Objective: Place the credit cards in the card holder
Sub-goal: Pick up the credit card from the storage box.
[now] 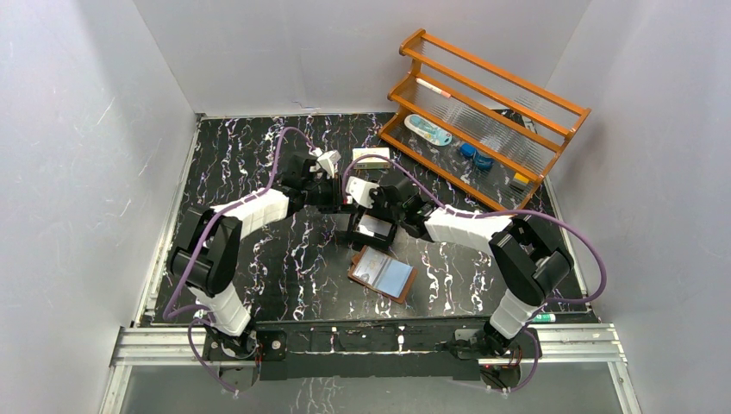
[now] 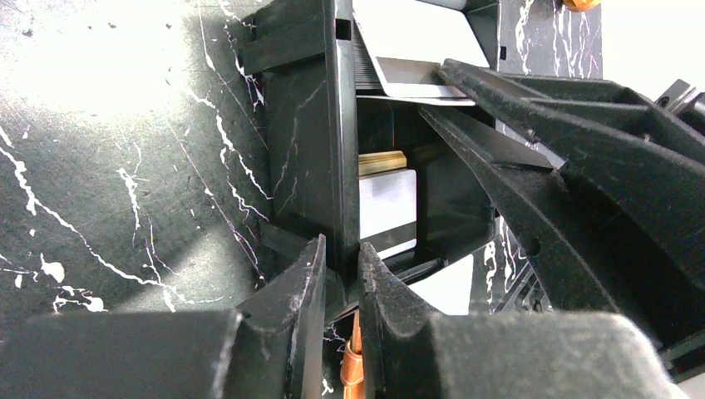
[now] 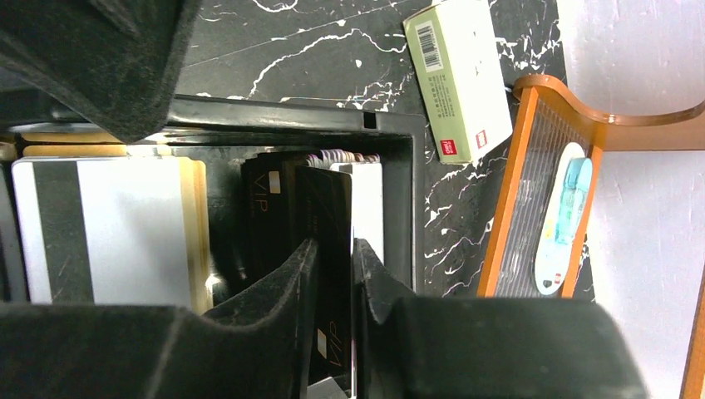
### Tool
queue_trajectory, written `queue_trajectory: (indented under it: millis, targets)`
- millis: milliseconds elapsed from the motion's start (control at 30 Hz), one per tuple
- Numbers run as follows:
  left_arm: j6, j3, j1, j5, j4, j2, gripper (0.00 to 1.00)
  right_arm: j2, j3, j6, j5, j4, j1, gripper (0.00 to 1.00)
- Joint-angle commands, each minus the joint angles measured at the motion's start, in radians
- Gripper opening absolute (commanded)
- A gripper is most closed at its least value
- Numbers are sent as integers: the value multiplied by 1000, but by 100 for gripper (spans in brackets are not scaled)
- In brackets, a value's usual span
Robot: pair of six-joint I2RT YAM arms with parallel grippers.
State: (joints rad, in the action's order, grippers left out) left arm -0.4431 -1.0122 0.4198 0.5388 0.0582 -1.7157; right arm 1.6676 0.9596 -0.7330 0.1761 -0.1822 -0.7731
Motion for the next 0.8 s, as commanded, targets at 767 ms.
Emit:
queue_trajectory:
  millis: [767]
  targets:
    - [-122, -13, -1, -114, -207, 20, 22, -164, 105, 194, -47, 185, 17, 0]
